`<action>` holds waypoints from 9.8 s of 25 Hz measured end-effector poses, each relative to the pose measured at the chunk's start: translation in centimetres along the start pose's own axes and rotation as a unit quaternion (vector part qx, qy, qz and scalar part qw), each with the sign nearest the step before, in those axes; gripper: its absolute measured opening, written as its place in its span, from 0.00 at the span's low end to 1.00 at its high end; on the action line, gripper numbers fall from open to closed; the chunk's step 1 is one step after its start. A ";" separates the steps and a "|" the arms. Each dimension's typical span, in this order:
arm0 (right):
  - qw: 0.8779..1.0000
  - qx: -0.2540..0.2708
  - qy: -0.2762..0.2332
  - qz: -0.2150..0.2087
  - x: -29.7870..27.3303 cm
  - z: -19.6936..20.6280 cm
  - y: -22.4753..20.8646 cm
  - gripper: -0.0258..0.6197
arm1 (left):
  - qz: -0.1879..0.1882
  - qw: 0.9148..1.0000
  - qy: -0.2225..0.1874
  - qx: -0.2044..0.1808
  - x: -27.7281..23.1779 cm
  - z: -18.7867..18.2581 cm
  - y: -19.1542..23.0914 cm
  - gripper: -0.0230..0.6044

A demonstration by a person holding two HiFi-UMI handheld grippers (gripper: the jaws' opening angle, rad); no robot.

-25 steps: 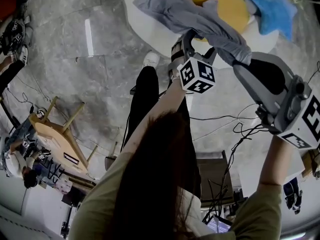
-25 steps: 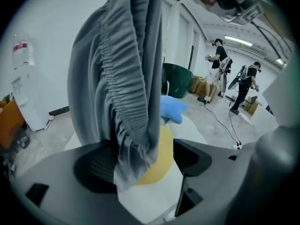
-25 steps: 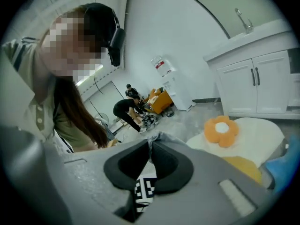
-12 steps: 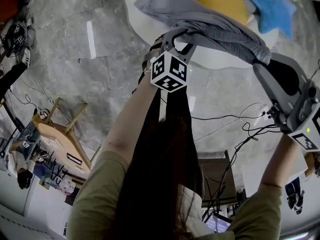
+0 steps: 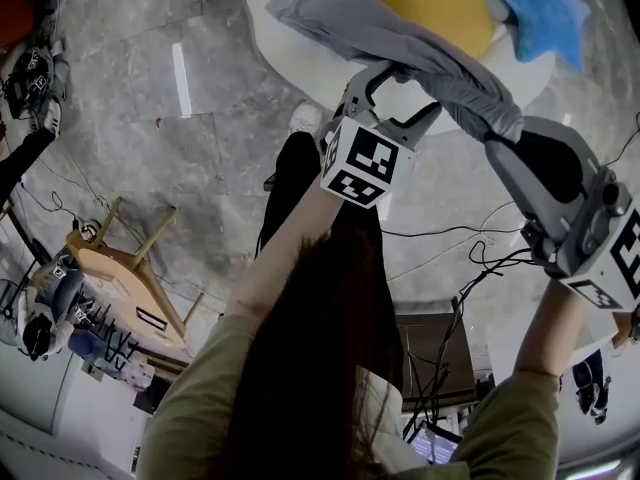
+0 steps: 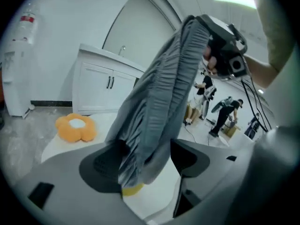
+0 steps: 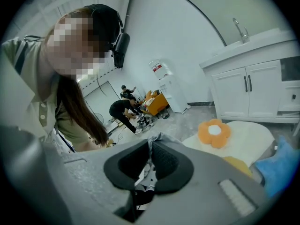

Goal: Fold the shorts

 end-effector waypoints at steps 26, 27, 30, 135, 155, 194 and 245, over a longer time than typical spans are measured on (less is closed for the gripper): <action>0.944 0.069 0.152 0.286 8.2 2.2 -15.7 0.08 | 0.054 0.940 0.125 -0.312 -0.5 -12.2 10.1 0.23; 0.939 0.083 0.134 0.304 8.8 0.1 -15.8 0.08 | 0.037 0.938 0.107 -0.326 -0.6 -14.8 10.3 0.23; 0.914 0.145 0.086 0.369 11.6 -6.8 -15.1 0.08 | -0.002 0.931 0.043 -0.362 -0.4 -22.7 10.2 0.24; 0.907 -0.087 0.243 0.333 1.0 50.2 -16.1 0.08 | 0.015 0.921 0.315 -0.227 -3.3 30.1 8.6 0.06; 0.886 -0.280 0.005 0.369 8.7 31.7 -21.8 0.61 | -0.024 0.944 0.326 0.033 0.9 22.1 -1.2 0.59; 0.891 -0.230 0.145 0.363 -30.5 18.6 -49.9 0.59 | -0.191 0.874 0.354 0.271 -8.5 34.3 10.0 0.59; 0.876 -0.090 0.239 0.409 11.4 21.8 -49.5 0.05 | -0.112 0.929 0.348 0.055 -17.5 26.5 -16.6 0.08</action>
Point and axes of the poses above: the fingertips, and each gripper's own axes: x backward along the fingers, y to its left, z out of its underside, the point moved 3 cm from there along x, backward along the fingers, and after that the axes turned 10 degrees about -z, right-handed, at the moved point
